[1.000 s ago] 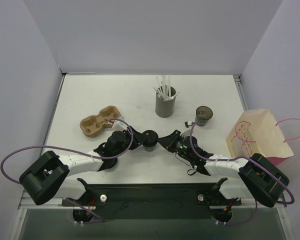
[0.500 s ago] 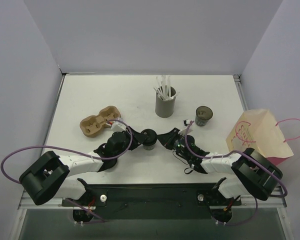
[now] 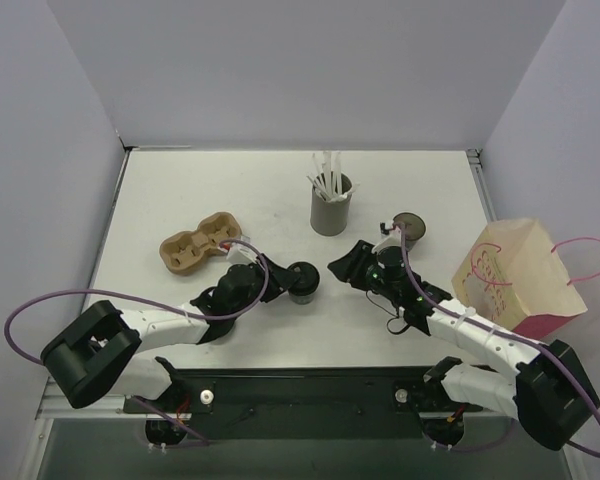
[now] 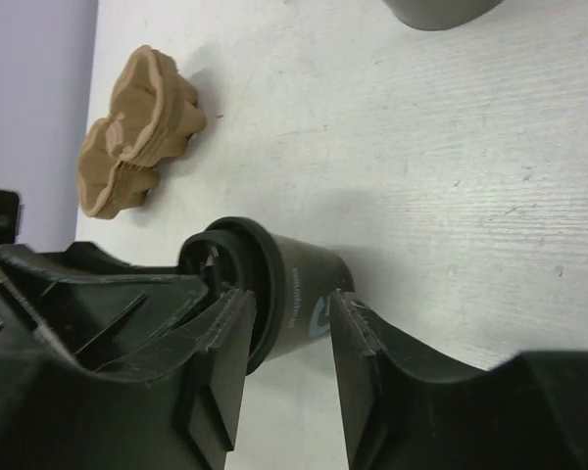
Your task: Pack the takeout coffee
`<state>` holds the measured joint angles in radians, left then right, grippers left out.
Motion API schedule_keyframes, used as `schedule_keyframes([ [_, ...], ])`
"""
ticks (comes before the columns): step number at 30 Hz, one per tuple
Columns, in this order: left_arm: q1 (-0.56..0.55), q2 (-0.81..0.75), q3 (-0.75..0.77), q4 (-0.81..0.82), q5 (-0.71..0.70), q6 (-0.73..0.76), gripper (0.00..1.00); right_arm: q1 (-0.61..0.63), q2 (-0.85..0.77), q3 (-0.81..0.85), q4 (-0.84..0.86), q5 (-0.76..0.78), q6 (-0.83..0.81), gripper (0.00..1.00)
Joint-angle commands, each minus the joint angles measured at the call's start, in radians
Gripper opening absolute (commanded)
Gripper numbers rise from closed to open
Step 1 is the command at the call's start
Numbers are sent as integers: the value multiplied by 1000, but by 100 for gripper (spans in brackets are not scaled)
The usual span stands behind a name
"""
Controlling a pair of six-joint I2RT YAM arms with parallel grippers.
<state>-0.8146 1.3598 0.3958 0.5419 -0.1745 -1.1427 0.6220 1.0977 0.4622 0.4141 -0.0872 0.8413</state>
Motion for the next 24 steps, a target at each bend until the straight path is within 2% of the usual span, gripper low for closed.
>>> schedule_keyframes([
  [1,-20,116,-84,-447,59,69,45,1,-96,30,-153,-46,0,41],
  [7,-20,111,-81,-453,61,72,45,42,-127,-69,-23,-63,143,43],
  [12,-20,102,-84,-451,61,67,45,105,-73,-105,86,-46,226,41],
  [24,-18,96,-86,-454,56,61,45,156,65,-120,247,-42,280,39],
])
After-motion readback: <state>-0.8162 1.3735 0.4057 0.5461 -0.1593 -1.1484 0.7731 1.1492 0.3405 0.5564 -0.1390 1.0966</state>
